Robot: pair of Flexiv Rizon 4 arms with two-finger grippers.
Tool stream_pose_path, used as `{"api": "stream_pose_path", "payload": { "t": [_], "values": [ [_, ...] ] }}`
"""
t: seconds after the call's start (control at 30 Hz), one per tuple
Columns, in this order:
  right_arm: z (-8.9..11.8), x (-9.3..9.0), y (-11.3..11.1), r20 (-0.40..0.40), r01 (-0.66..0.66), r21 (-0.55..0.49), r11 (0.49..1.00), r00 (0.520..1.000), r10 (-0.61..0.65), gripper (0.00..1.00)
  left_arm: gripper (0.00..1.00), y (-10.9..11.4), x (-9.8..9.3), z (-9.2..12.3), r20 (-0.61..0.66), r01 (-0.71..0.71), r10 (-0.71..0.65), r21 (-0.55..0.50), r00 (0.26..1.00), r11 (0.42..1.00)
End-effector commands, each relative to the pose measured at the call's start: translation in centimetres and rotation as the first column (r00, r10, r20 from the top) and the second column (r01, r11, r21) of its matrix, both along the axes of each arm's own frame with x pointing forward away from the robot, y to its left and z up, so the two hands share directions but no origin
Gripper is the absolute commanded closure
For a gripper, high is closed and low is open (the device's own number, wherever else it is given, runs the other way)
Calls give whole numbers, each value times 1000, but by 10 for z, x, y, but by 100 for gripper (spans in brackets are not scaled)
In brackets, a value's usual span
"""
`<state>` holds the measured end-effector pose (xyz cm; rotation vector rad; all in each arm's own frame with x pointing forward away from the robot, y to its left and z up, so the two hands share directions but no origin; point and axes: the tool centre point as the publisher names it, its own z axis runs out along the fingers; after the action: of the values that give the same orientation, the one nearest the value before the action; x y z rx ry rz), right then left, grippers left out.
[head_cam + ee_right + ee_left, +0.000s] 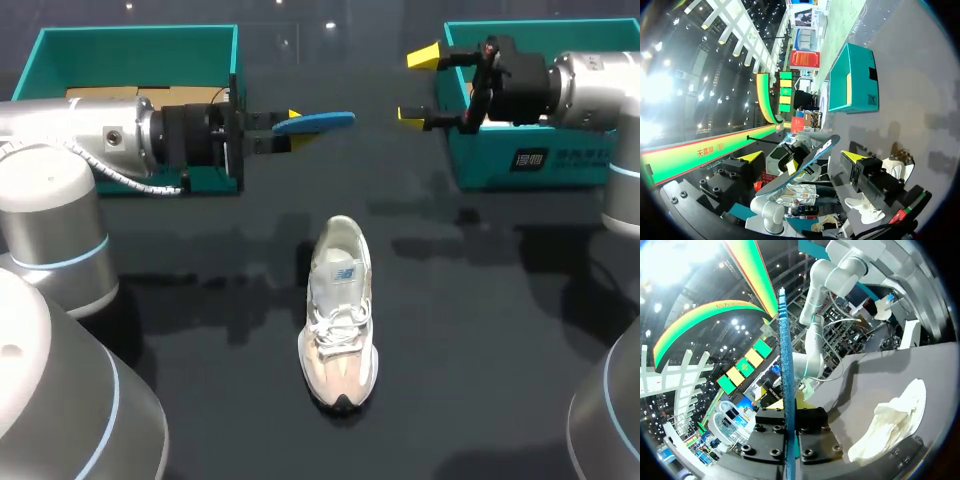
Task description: Take the shoe out of the shoebox, open the shoe tongue, remove and reinsert the insole, then place the shoe into the shoebox
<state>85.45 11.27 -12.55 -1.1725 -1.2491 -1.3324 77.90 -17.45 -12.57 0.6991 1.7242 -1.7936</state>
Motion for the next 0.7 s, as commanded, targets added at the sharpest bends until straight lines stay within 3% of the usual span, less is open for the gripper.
{"api": "stream_pose_path", "payload": {
  "t": [0.03,0.17,0.4,0.6,0.7],
  "values": [
    [1,-1,-1,-1,13,-25,1000,1000,-13,0,100,0,5,0,-64,25,-25,-5,998,1000],
    [11,-7,-7,47,36,-104,994,998,-32,0,100,0,5,0,-64,25,-25,-5,998,1000],
    [21,-17,-17,115,52,-206,977,993,-28,0,100,4,18,-3,-380,-17,4,-30,925,999],
    [25,-20,-23,148,59,-258,964,989,-21,0,100,6,24,-1,-651,-22,-14,-47,759,999],
    [26,-21,-25,161,58,-277,959,987,-13,0,100,4,23,4,-791,24,-48,-43,609,999]
  ]
}}
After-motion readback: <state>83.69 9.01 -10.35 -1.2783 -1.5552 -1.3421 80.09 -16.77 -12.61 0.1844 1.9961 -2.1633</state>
